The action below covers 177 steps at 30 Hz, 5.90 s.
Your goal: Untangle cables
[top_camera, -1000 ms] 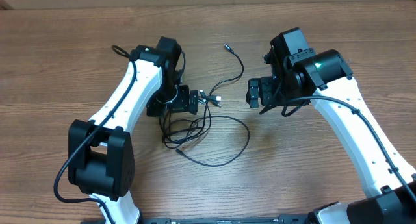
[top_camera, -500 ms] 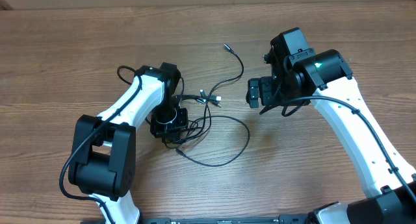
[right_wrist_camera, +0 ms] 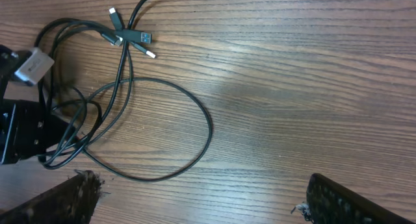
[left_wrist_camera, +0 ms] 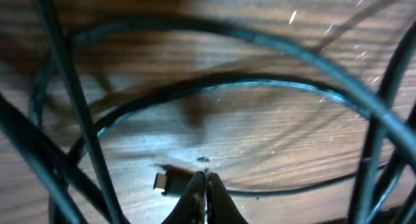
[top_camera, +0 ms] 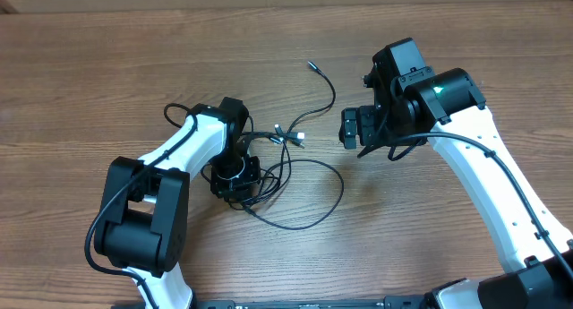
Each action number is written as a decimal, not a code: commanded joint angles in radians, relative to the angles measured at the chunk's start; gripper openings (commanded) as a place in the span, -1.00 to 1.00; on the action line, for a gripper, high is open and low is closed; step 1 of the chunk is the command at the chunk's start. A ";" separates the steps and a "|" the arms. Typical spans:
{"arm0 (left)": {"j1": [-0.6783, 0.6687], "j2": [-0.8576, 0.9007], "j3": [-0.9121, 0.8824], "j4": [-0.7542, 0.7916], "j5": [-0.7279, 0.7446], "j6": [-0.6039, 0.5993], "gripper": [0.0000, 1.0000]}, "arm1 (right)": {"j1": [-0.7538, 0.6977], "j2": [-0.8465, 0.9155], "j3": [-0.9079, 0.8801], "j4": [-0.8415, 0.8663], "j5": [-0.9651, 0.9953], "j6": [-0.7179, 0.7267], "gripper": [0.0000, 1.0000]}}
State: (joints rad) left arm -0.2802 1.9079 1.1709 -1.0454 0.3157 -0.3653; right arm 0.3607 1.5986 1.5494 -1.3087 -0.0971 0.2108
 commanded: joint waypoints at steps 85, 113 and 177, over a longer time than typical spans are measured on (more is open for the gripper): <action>-0.008 -0.002 -0.112 0.223 0.069 -0.018 -0.91 | -0.003 0.003 0.021 0.003 0.007 0.010 1.00; -0.054 -0.168 0.009 -0.106 0.038 0.067 -0.91 | -0.003 0.003 0.021 0.003 0.007 0.010 1.00; -0.167 -0.162 -0.116 0.182 -0.111 -0.129 -0.91 | -0.003 0.003 0.021 0.003 0.007 0.010 1.00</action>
State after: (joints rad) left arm -0.4454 1.7470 1.0641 -0.8612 0.2268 -0.4808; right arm 0.3603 1.5986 1.5494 -1.3094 -0.0967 0.2131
